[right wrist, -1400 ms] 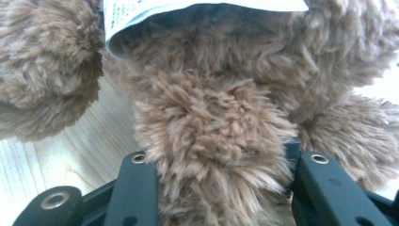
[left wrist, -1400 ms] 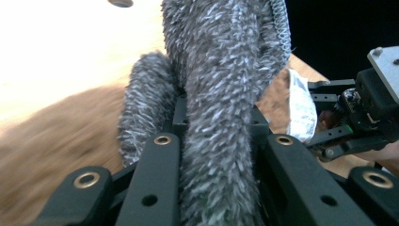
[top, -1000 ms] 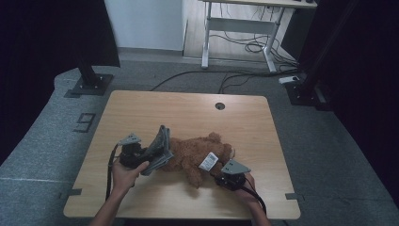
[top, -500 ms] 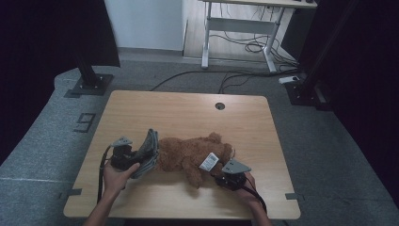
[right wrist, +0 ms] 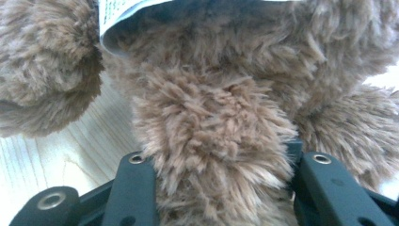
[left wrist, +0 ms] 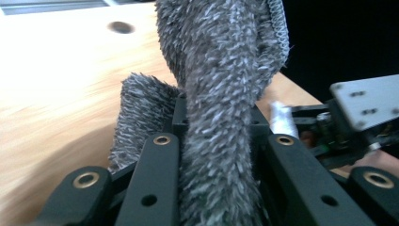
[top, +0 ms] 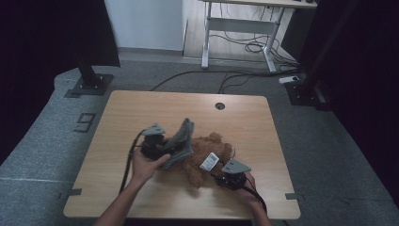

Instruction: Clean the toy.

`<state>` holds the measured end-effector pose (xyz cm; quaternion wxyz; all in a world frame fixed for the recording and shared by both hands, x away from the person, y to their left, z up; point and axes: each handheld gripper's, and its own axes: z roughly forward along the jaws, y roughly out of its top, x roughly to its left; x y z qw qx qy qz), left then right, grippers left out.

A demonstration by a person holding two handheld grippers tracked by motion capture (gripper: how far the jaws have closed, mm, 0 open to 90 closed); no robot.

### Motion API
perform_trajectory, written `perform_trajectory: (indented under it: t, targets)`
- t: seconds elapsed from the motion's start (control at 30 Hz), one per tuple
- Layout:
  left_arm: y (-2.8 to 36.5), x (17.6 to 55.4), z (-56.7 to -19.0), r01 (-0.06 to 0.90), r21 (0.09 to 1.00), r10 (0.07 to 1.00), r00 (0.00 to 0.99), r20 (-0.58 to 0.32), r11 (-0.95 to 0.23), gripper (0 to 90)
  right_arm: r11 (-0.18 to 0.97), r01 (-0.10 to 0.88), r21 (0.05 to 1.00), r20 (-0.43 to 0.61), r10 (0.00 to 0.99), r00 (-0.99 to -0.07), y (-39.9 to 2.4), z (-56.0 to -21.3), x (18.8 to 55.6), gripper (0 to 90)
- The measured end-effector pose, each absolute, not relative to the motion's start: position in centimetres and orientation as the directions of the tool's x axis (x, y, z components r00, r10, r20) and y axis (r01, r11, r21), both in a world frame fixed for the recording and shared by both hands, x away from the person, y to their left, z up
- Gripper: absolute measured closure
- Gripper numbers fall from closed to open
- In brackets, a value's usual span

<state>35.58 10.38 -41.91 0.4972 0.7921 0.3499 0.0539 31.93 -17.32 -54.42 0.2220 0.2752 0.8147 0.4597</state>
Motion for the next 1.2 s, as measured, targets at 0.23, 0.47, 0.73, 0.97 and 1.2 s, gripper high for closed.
perform_trajectory:
  t: [0.23,0.47,0.73,0.97,1.2]
  targets:
    - [4.4,36.5,-42.5,0.494,0.794,0.579,0.783,-0.228,-0.354,73.4,0.436,0.238,0.868,-0.121,0.65,-0.75,-17.3,-54.4,31.9,55.6]
    - [5.2,37.3,-43.4,0.521,0.779,0.608,0.758,-0.234,-0.349,73.5,0.438,0.246,0.865,-0.118,0.654,-0.747,-17.4,-54.5,31.9,55.6]
    - [10.4,37.5,-43.7,0.558,0.774,0.677,0.696,-0.24,-0.299,73.5,0.437,0.255,0.862,-0.111,0.655,-0.747,-17.4,-54.5,32.0,55.6]
    - [13.0,37.1,-43.1,0.547,0.787,0.703,0.677,-0.217,-0.285,73.4,0.435,0.268,0.859,-0.102,0.66,-0.744,-17.4,-54.6,32.1,55.5]
    - [15.7,36.7,-43.1,0.551,0.798,0.732,0.645,-0.222,-0.244,73.2,0.432,0.28,0.857,-0.092,0.664,-0.742,-17.5,-54.7,32.2,55.2]
